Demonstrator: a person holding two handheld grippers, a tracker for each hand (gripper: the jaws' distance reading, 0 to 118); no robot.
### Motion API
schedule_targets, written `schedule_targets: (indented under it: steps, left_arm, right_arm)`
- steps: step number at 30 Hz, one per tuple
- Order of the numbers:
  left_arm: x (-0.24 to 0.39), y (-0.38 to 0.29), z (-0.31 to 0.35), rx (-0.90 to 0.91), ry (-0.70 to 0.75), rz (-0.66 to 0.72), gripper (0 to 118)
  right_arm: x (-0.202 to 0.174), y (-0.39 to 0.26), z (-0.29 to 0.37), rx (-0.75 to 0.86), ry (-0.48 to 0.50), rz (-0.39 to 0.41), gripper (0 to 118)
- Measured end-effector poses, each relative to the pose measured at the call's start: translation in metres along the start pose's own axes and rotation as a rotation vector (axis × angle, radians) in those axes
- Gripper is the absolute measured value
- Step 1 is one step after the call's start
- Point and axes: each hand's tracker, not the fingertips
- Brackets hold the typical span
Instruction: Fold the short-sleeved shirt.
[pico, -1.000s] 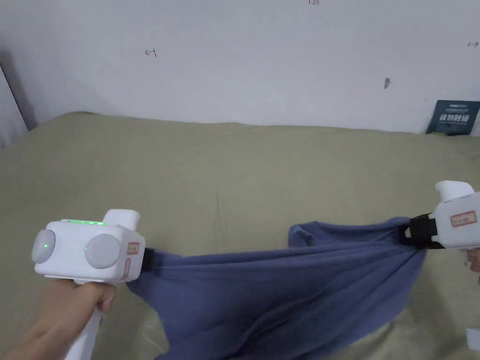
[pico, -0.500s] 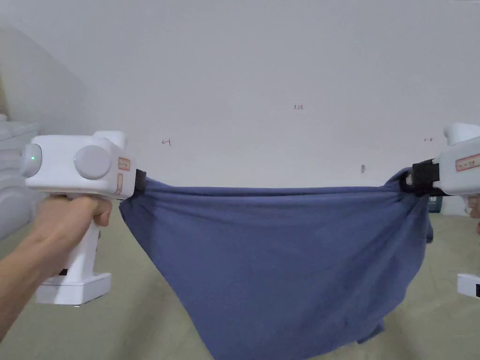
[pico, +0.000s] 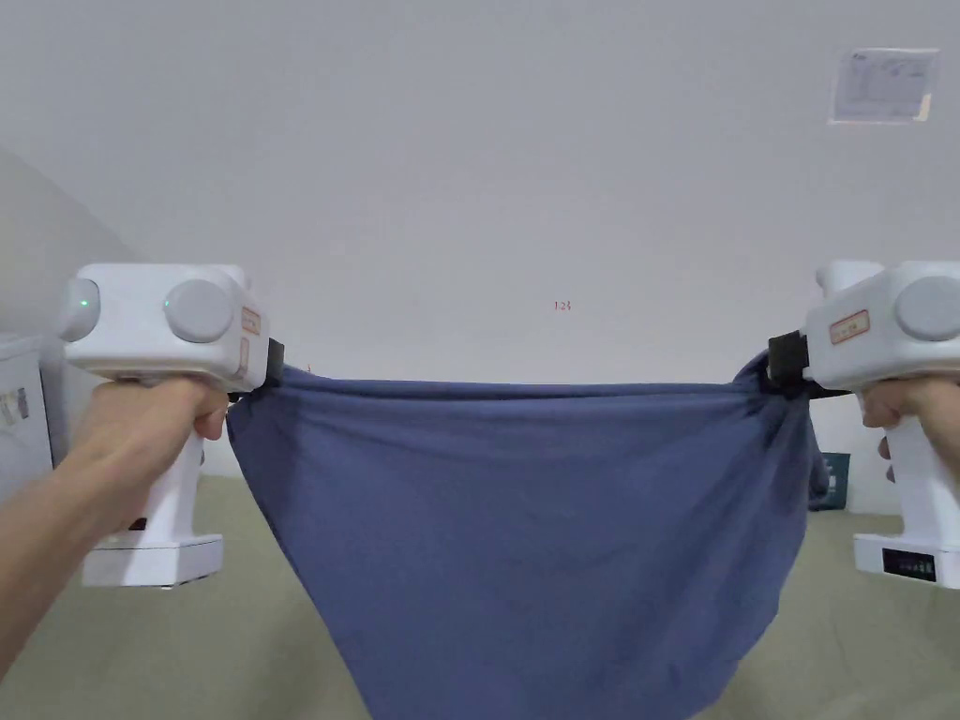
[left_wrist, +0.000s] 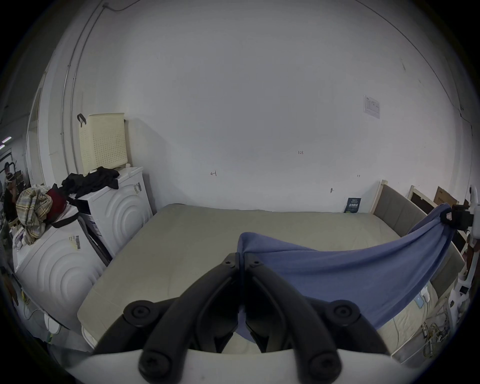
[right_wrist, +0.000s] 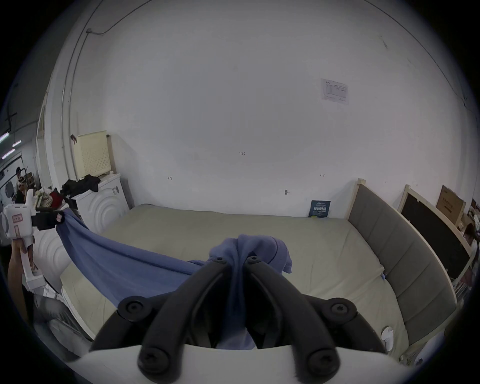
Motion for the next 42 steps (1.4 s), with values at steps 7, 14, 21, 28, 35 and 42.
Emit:
schedule_targets:
  steps: [7, 14, 21, 28, 35, 42]
  left_arm:
    - [0.009, 0.030, -0.053, 0.009, 0.037, -0.003, 0]
    - [0.012, 0.051, -0.123, 0.012, 0.072, -0.023, 0]
    - [0.014, 0.049, -0.191, -0.002, 0.095, -0.013, 0]
    - [0.015, 0.009, -0.241, -0.032, 0.102, 0.006, 0]
    - [0.017, -0.073, -0.264, -0.154, 0.071, -0.006, 0]
    - [0.018, -0.189, -0.237, -0.305, 0.029, -0.023, 0]
  right_arm:
    - [-0.001, 0.024, -0.067, -0.008, -0.025, 0.003, 9]
    - [-0.002, 0.042, -0.148, -0.008, -0.032, 0.010, 9]
    - [-0.008, 0.037, -0.219, -0.014, -0.048, 0.003, 9]
    - [-0.008, 0.003, -0.263, -0.019, -0.062, -0.012, 9]
    - [-0.003, -0.074, -0.273, -0.105, -0.064, 0.001, 9]
    - [0.002, -0.189, -0.231, -0.221, -0.050, -0.004, 9]
